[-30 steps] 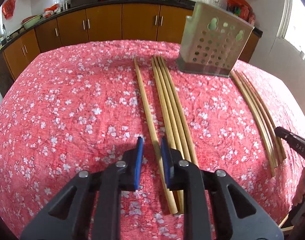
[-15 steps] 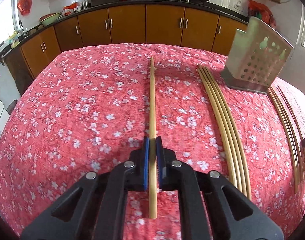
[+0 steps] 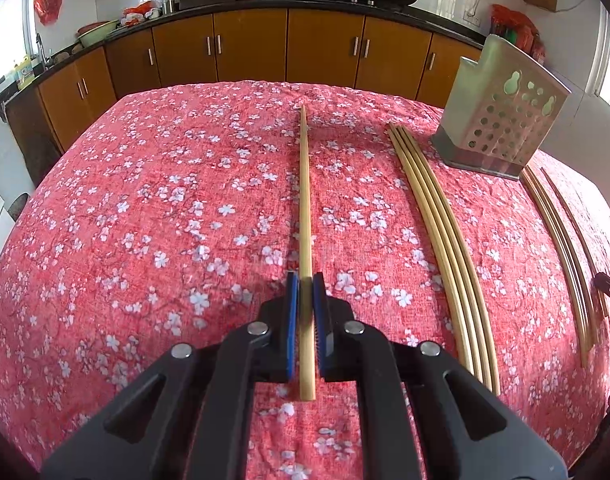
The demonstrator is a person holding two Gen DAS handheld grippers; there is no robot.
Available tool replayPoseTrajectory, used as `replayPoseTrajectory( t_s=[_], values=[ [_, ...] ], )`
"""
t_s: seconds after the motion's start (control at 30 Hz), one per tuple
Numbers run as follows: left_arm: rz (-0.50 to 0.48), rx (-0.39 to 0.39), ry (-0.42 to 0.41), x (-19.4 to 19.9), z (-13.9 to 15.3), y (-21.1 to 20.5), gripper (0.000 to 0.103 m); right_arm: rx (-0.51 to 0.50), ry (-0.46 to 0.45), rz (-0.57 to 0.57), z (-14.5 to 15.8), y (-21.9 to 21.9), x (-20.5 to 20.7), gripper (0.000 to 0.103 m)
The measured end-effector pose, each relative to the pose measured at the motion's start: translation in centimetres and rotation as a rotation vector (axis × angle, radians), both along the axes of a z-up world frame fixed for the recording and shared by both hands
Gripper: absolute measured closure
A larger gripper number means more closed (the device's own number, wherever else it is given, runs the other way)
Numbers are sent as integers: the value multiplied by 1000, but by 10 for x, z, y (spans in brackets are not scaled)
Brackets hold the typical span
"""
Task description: Organize utensils
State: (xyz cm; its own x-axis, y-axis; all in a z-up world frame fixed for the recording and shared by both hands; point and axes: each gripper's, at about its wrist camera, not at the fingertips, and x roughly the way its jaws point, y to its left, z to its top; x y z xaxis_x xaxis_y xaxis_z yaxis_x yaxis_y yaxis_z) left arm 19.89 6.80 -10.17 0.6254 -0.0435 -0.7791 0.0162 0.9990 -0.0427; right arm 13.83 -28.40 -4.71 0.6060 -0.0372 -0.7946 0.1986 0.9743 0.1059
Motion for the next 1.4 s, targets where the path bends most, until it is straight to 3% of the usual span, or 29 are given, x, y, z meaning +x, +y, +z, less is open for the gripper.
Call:
replayPoseTrajectory(
  t_s=[0.43,0.9,1.1,1.4],
  values=[
    [-4,35,-5,-5,5,-1,95,0,-16,-1,14,-1,-2,95],
    [35,-63,-323,-18,114,23,95,7,-290,-62,103,-33,-20,95],
    [39,-77,-396,-17,144,24,95,5,-352,-67,123,-35,-17,95],
    [51,-98,-442,-6,167,26,95,5,-401,-57,144,-30,1,96]
  ],
)
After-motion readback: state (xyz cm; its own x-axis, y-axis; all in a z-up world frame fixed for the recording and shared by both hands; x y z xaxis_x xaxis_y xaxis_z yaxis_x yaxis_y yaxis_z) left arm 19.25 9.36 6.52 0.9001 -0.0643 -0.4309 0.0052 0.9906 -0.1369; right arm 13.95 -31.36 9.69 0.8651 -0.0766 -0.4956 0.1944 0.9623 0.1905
